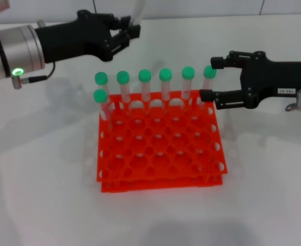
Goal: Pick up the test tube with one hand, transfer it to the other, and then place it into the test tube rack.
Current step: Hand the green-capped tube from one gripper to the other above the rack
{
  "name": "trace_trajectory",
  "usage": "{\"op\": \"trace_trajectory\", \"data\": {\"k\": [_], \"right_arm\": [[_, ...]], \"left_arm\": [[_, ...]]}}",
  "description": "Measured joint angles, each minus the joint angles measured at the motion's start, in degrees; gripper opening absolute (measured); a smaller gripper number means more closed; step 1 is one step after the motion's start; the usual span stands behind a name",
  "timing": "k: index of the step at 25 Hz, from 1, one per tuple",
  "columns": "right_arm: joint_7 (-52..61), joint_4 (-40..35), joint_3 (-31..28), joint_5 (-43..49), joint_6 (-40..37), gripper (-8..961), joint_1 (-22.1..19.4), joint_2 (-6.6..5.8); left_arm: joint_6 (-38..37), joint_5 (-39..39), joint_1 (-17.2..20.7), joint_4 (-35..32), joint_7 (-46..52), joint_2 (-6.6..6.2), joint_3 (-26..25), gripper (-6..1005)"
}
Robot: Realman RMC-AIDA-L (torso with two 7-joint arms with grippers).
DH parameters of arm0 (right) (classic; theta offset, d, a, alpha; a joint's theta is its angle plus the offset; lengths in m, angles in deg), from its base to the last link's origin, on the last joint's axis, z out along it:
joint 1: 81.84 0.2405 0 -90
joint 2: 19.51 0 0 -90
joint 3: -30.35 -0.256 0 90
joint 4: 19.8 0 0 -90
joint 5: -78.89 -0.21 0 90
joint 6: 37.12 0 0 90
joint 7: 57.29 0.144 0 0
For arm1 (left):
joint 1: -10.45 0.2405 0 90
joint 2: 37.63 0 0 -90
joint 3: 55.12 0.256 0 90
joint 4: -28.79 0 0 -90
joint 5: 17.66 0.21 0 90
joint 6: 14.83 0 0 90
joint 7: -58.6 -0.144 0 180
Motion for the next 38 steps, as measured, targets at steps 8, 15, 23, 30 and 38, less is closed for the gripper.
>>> {"op": "trace_trajectory", "data": {"k": [8,15,23,30,38], "right_arm": [[0.0,0.3,0.0,-0.3,1.1,750,1.4,0.04],[0.0,0.2,-0.1,-1.4,2.0,748,1.8,0.08],[0.0,0.2,-0.2,-2.0,3.2,746,2.3,0.09],[0.0,0.1,-0.1,-4.2,5.2,744,3.5,0.03],[0.3,0.1,0.3,-4.4,6.6,741,5.7,0.1]], "left_arm": [[0.1,0.2,0.0,0.4,-0.7,-0.1,1.8,214],[0.1,0.2,0.3,0.5,-0.6,-0.09,2.4,215],[0.3,0.3,0.1,1.4,-0.5,-0.09,2.9,217],[0.3,0.3,0.0,1.5,-0.3,-0.09,3.6,218],[0.4,0.3,-0.2,1.5,-0.2,-0.09,4.2,220]]}}
